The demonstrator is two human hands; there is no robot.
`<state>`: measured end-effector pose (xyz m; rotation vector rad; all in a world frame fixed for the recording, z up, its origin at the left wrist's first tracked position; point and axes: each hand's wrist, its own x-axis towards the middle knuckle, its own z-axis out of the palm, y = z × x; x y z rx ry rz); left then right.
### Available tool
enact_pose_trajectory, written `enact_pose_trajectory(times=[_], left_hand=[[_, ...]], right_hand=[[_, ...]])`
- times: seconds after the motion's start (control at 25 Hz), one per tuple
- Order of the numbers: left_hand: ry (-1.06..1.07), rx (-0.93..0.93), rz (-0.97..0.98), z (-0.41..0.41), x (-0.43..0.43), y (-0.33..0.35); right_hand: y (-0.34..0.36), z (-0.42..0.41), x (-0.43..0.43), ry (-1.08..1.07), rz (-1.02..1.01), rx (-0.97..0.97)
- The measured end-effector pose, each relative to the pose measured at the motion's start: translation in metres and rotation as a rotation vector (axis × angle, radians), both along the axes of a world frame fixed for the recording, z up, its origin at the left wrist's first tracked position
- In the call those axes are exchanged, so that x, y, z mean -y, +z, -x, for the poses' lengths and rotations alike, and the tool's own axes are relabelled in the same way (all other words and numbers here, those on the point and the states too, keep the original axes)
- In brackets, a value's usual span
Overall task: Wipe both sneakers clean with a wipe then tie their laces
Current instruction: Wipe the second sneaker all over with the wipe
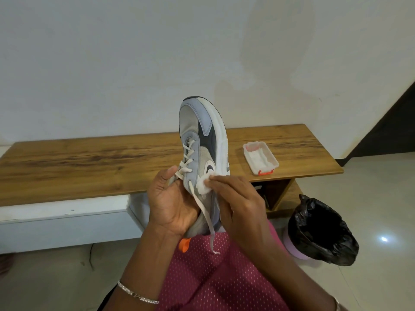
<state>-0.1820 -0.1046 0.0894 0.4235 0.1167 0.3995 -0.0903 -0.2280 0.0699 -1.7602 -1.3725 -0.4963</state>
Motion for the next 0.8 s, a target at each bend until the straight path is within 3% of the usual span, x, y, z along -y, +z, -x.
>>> enact_pose_trajectory(times=[0.32,0.6,0.8], left_hand=[[-0.018,-0.093,-0.108,-0.004,0.008,-0.004],[0.021,-0.128,-0.046,-0.002,-0.001,-0.008],[0.009,-0.146,-0.064,-0.007,0.009,-0.002]], right_hand=[[0.024,-0.032,-0.022,-0.134,-0.076,-0.027],[-0.011,-0.006,0.007,-0.128,-0.039,-0.032],[0.005,-0.03,-0.006,-0.179,-0.068,0.022]])
